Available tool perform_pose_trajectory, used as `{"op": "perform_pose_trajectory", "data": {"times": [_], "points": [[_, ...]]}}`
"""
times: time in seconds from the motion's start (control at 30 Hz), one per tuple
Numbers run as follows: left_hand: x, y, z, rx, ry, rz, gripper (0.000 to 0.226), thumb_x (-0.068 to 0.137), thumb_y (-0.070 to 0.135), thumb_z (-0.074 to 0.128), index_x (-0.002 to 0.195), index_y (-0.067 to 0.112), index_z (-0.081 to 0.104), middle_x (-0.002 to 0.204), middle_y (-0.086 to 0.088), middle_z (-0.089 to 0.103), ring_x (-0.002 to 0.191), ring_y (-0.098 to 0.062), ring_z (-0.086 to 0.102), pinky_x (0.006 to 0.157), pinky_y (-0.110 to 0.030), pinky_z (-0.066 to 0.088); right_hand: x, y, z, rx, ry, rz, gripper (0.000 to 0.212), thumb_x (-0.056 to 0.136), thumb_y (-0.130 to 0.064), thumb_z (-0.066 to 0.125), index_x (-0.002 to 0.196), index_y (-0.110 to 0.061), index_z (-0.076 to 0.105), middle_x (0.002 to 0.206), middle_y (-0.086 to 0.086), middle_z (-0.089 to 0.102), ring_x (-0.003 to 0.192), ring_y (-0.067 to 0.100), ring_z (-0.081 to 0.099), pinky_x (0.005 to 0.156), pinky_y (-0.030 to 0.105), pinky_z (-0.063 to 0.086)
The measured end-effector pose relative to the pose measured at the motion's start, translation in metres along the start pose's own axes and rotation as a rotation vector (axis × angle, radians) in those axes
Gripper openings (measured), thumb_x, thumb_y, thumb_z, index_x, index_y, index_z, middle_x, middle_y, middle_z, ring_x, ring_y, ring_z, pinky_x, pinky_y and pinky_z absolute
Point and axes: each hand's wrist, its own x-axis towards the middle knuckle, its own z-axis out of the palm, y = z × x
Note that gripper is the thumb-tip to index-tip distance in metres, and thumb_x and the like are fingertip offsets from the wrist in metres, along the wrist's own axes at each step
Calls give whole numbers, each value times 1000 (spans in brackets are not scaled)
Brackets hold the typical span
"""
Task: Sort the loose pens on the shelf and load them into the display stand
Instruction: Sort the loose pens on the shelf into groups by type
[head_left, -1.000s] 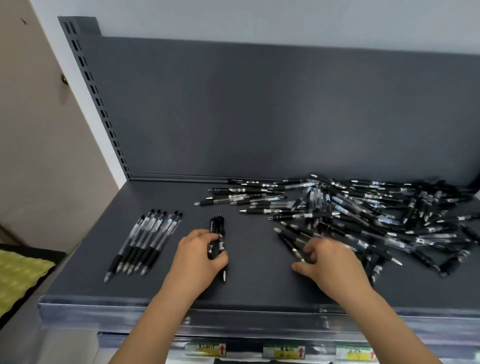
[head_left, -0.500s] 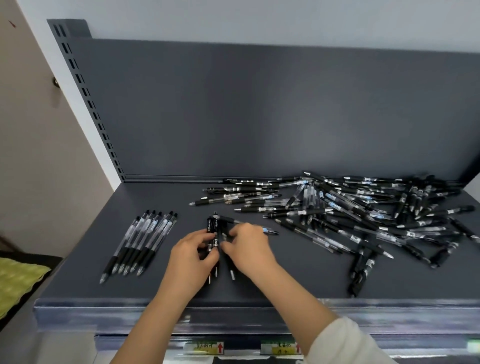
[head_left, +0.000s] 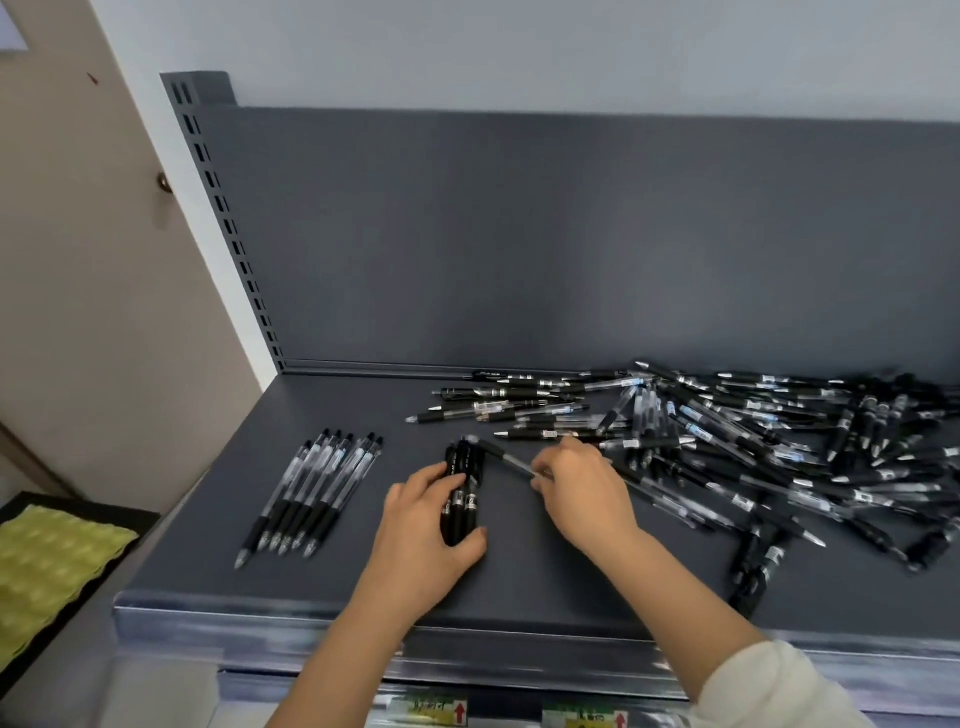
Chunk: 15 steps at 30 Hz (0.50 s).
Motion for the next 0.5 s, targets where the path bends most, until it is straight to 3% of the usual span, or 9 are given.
{"op": "perform_pose_trajectory", "data": {"times": [0.17,0.27,0.37,0.43,0.5], "points": [[-4,3,-4,-56,105,58,60,84,44,63,138,26,44,141,18,32,123,2,21,102,-16,20,-2,2,-1,60,98,-42,21,92,-19,57,111,-19,67,108,1,58,107,20,52,82,34,48],[-2,3,-11,55,237,142,53,87,50,53,132,22,52,134,14,44,124,-4,33,103,-25,32,-5,-5,-4,51,52,-198,23,92,-21,57,112,-19,67,107,-1,57,108,18,49,85,31,45],[4,1,-19,316,257,313,41,83,46,48,110,22,69,113,9,63,106,-14,56,82,-34,49,-7,-19,-5,66,10,-388,24,91,-21,58,113,-19,67,105,-1,57,104,17,47,82,23,38],[9,-3,-23,409,242,390,21,77,34,67,94,25,74,91,10,67,84,-16,65,65,-32,50,-6,-26,-4,88,22,-454,23,90,-20,59,112,-19,67,102,-1,57,101,15,47,79,20,36],[13,-8,-27,423,204,395,23,66,25,84,87,25,75,78,9,64,70,-18,63,56,-32,47,-5,-29,-6,92,-4,-472,26,91,-25,59,116,-19,65,103,-2,57,102,13,46,83,22,40]]}}
